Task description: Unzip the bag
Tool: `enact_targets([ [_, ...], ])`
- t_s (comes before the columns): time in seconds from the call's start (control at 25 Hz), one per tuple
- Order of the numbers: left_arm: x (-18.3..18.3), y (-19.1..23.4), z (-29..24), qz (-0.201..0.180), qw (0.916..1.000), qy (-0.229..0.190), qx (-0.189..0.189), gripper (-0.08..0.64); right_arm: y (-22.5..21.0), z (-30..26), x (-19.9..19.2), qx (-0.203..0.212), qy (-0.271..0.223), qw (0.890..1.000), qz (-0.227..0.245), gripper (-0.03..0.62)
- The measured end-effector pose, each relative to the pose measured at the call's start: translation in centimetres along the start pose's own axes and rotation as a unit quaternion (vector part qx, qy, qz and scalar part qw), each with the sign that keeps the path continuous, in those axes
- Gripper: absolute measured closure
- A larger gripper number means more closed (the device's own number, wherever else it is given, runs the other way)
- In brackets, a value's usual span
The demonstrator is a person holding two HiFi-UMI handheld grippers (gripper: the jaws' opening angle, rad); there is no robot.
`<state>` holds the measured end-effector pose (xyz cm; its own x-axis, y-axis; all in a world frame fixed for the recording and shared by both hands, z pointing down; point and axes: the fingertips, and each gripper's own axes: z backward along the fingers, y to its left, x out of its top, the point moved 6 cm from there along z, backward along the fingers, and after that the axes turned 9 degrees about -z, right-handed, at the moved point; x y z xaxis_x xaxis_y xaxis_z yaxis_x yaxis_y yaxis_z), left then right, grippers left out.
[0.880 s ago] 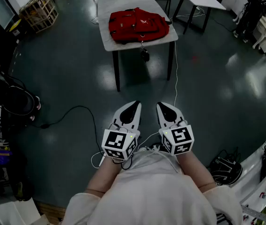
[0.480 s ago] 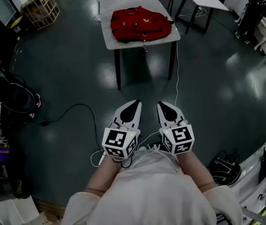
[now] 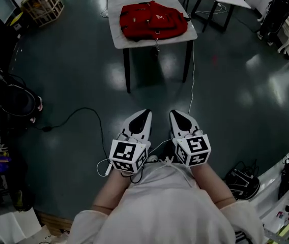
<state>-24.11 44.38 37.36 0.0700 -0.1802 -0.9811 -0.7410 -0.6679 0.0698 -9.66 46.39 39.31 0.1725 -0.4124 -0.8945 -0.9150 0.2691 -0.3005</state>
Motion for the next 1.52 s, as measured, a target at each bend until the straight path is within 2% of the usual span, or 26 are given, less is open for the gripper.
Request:
enact_targets([
  [0.12,0.0,0.5,-1.1,-0.006,0.9999,0.002,0.014,0.537,-1.0,-1.2,-0.1,0.000,0.012,1.000,0.009,0.566],
  [0.36,-0.2,2.1,-4.5,-0.007,0.9986,0.015,0.050,0.537,-3.5,-4.8,0.7,0.037,0.026,0.999,0.008,0.565],
  [0.6,0.5,3.5,-12.3,0.005,0.9966,0.028,0.078,0.537,-10.3,-10.0,4.6,0.055,0.032,0.998,-0.001,0.565],
  [0.96,2.2,6.2,-25.1,0.027,0.9898,0.037,0.135,0.537,-20.5,-17.6,11.8,0.092,0.043,0.995,0.015,0.565],
  [1.2,2.7,6.7,-32.0,0.030,0.9885,0.052,0.138,0.537,-25.8,-21.4,14.9,0.107,0.051,0.993,0.017,0.565],
  [1.52,2.1,9.2,-36.3,0.026,0.9859,0.077,0.146,0.537,-29.0,-24.5,16.6,0.100,0.047,0.994,0.007,0.565],
])
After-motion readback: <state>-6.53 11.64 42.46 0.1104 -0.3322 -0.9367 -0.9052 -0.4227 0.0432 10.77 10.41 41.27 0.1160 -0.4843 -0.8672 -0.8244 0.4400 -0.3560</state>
